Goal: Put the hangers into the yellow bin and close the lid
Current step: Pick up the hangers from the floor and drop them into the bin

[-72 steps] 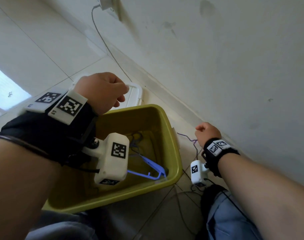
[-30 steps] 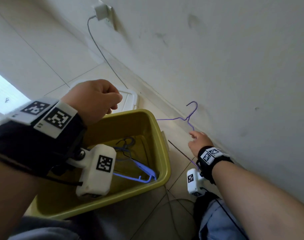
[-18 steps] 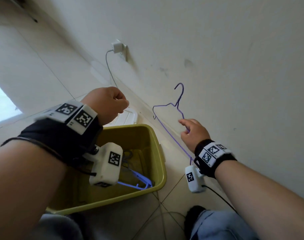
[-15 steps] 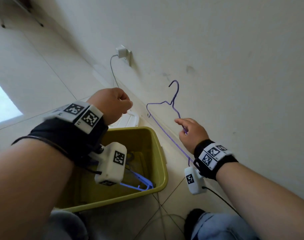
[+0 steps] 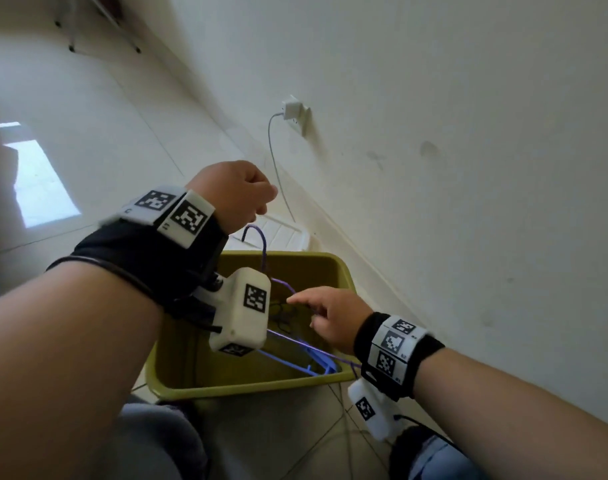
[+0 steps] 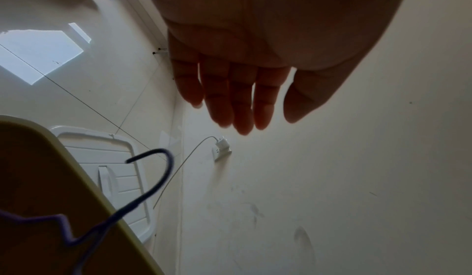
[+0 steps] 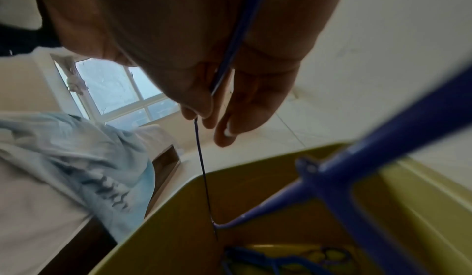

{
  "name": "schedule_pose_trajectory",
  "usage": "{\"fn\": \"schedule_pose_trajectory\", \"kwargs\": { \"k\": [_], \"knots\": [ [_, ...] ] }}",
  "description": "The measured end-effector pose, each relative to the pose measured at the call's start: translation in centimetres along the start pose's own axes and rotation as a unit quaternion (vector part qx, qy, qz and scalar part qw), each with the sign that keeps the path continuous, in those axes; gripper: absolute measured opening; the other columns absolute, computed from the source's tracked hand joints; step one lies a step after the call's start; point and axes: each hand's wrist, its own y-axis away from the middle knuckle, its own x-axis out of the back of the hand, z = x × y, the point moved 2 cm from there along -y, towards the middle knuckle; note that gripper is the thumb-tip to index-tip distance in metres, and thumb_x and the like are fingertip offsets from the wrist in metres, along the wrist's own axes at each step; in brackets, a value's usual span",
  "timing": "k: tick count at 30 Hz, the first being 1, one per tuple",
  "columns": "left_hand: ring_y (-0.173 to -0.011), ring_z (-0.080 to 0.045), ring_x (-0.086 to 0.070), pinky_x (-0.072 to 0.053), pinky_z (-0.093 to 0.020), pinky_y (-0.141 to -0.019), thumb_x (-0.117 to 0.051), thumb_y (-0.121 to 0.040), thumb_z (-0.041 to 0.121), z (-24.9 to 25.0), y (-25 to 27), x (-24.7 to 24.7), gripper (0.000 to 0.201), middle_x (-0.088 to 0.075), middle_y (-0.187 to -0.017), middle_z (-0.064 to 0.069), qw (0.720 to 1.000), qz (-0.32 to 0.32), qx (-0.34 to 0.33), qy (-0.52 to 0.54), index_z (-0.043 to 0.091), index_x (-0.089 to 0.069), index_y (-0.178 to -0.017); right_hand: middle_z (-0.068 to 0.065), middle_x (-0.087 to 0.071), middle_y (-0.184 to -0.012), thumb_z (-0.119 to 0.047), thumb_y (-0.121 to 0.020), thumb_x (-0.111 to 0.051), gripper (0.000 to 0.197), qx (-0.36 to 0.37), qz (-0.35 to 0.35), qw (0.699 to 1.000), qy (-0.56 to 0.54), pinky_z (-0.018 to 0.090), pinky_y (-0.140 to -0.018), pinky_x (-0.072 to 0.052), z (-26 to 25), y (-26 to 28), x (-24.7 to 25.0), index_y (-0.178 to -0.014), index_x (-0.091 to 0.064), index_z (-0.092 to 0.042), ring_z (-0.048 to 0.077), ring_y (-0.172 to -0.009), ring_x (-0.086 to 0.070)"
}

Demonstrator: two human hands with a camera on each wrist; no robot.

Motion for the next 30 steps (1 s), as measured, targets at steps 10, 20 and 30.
{"fn": "schedule_pose_trajectory", "kwargs": {
  "k": [10, 20, 30],
  "knots": [
    [-0.074, -0.016, -0.061, -0.047, -0.029, -0.068, -0.05, -0.087, 0.026, -2.7, -0.5, 1.5, 0.013, -0.066, -0.081, 0.002, 0.999, 0.008, 0.038, 0.033, 0.022, -0.057, -0.077, -0.009, -0.057, -0.13, 0.009, -0.087, -0.041, 0.06, -0.168, -0.083, 0.961, -0.204, 0.02, -0.049, -0.051, 0.9, -5.0, -5.9, -0.127, -0.056, -0.032, 0.009, -0.07, -0.067],
    [-0.073, -0.014, -0.061, -0.048, -0.029, -0.069, -0.051, -0.088, 0.028, -3.9, -1.2, 0.6, 0.012, -0.065, -0.079, 0.005, 0.997, -0.016, 0.068, 0.027, 0.022, -0.058, -0.08, 0.005, -0.052, -0.14, 0.011, -0.084, -0.047, 0.065, -0.242, -0.086, 0.964, -0.071, 0.037, -0.092, -0.054, 5.5, -7.1, -5.8, -0.138, -0.046, -0.026, 0.023, -0.116, -0.06],
    [-0.072, -0.014, -0.06, -0.048, -0.028, -0.068, -0.05, -0.088, 0.028, -4.3, -1.7, 0.3, 0.012, -0.065, -0.08, 0.004, 0.997, -0.02, 0.075, 0.031, 0.021, -0.058, -0.081, -0.003, -0.064, -0.113, 0.013, -0.084, -0.036, 0.063, -0.194, -0.04, 0.977, -0.082, 0.027, -0.09, -0.051, 4.6, -7.7, -5.7, -0.128, -0.057, -0.028, 0.018, -0.103, -0.061]
  ]
}}
